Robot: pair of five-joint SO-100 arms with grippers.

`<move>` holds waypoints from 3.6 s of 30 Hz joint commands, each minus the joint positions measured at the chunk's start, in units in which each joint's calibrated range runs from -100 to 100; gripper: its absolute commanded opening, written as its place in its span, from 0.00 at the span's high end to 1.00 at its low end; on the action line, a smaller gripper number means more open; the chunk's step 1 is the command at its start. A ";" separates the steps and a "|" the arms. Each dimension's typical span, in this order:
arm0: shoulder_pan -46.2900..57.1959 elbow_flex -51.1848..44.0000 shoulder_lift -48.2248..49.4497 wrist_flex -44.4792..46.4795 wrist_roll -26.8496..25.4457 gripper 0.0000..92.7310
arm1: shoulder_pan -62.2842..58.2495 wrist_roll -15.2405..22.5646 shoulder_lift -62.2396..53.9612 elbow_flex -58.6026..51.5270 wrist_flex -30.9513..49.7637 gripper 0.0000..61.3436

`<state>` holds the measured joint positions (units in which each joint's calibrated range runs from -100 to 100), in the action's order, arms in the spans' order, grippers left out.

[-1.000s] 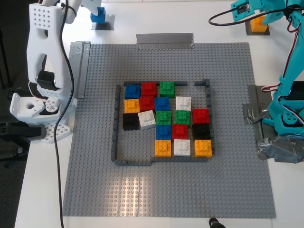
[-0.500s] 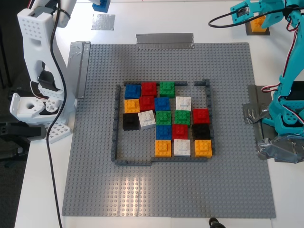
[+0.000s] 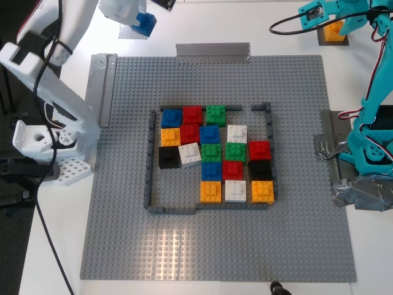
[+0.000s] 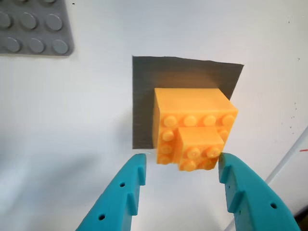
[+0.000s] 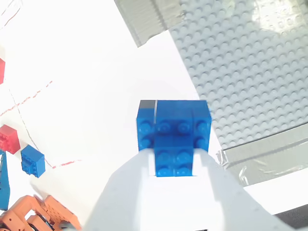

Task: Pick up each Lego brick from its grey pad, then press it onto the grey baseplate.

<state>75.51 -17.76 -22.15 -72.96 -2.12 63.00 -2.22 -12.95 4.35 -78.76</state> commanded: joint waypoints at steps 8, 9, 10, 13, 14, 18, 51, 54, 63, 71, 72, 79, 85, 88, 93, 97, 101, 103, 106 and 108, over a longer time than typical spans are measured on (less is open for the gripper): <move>-0.03 -1.16 3.35 -0.44 -0.35 0.81 | -8.56 -0.39 -13.74 -3.86 -5.45 1.00; -0.10 -0.80 3.35 0.21 -0.25 0.81 | -9.57 -0.63 -14.09 -3.86 -5.70 1.00; -0.10 -0.53 3.35 0.87 -0.15 0.81 | -10.44 -0.78 -14.77 -4.22 -5.86 1.00; -0.10 -0.44 3.26 1.52 -0.06 0.82 | -13.56 -0.54 -16.57 -5.93 -6.27 1.00; -0.10 -0.44 3.26 1.52 -0.06 0.82 | -14.72 -0.49 -17.18 -6.47 -6.67 1.00; 0.04 -0.44 3.26 1.52 -0.06 0.82 | -21.47 -0.54 -19.06 -8.73 -9.44 1.00; 0.33 -1.16 0.43 1.60 0.77 0.97 | -79.36 12.36 -16.23 -30.40 4.55 1.00; 0.41 -1.07 0.26 1.60 1.02 1.00 | -81.17 12.85 -12.63 -29.14 6.91 1.00; 0.41 -1.25 0.86 1.52 0.97 1.00 | -83.49 13.04 -5.42 -27.51 11.88 1.00; -0.75 -1.97 3.09 -4.18 0.97 1.00 | -81.03 11.72 -1.98 -27.42 16.92 1.00; -0.97 -1.97 4.21 -5.48 0.97 1.00 | -80.66 11.43 -1.64 -27.42 17.25 1.00; -4.38 -1.61 14.16 -13.21 1.02 1.00 | -78.13 9.72 -0.09 -27.42 18.31 1.00; -10.33 -1.07 19.74 -19.88 0.97 1.00 | -76.89 8.84 0.42 -28.23 18.39 1.00; -14.32 -1.07 21.80 -24.20 0.58 1.00 | -76.46 8.55 0.76 -28.23 18.55 1.00; -20.56 -0.71 25.15 -27.04 -2.79 1.00 | -75.73 7.96 1.45 -28.23 19.04 1.00; -21.57 -0.17 26.52 -27.04 -7.92 1.00 | -75.15 7.52 2.22 -27.87 18.87 1.00; -22.30 0.01 26.44 -27.04 -12.66 1.00 | -74.35 7.23 2.82 -27.42 18.71 1.00; -22.66 0.01 26.44 -27.04 -15.00 1.00 | -74.06 7.08 2.82 -27.42 18.96 1.00; -24.04 0.10 26.87 -27.04 -18.47 1.00 | -73.77 7.03 3.08 -27.24 19.69 1.00; -25.13 0.10 26.87 -27.04 -19.64 1.00 | -73.55 7.13 3.34 -27.06 19.69 0.98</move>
<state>52.05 -17.37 1.61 -99.30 -18.89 -10.91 4.96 -9.59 -26.69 -59.86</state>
